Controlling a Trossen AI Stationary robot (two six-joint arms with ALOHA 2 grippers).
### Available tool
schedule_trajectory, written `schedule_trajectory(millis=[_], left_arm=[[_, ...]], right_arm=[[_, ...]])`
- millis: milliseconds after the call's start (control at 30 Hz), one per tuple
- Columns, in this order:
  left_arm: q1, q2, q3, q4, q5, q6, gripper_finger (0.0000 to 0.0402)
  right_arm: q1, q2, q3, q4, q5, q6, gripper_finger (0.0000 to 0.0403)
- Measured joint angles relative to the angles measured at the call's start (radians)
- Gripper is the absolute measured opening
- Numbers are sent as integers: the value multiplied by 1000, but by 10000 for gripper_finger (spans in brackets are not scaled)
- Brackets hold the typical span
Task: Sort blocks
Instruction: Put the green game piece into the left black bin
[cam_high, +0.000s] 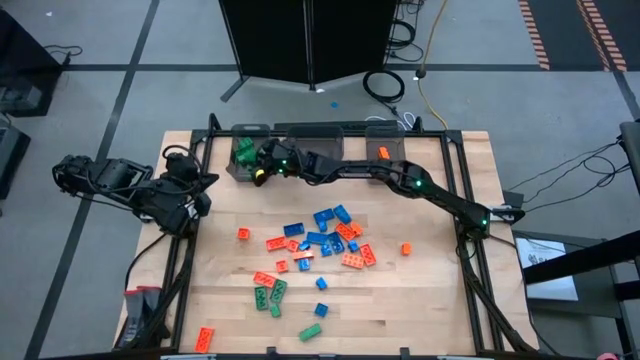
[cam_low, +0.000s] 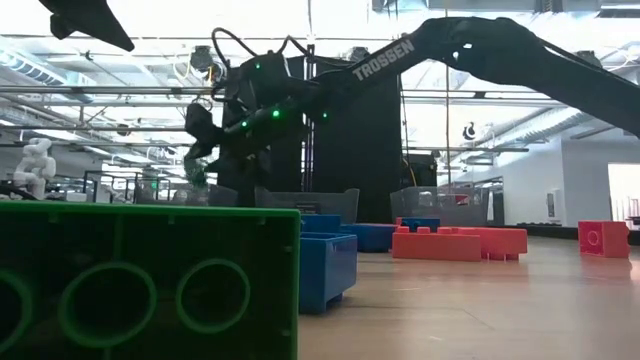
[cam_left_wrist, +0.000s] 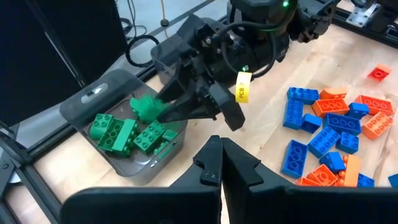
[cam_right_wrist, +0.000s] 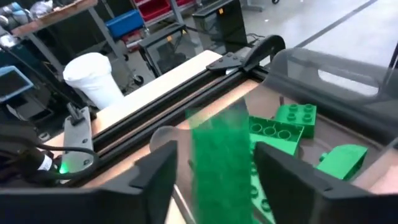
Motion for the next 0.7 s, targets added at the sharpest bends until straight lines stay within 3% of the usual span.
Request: schedule_trajectory(millis=[100, 233, 367, 533, 700], left_arm=[[0, 0, 0, -2, 0, 0, 0], [0, 0, 0, -3, 0, 26, 0], [0, -4, 0, -3, 5, 26, 0], [0, -15, 0, -2, 23, 42, 0], [0, -24, 0, 0, 26, 45, 0]], right_arm=[[0, 0, 72, -54, 1, -71, 245], [3, -1, 218, -201, -26, -171, 254], [19, -110, 182, -286, -190, -219, 241], [102, -231, 186, -577, -407, -323, 220], [260, -242, 180, -853, -456, -417, 207]])
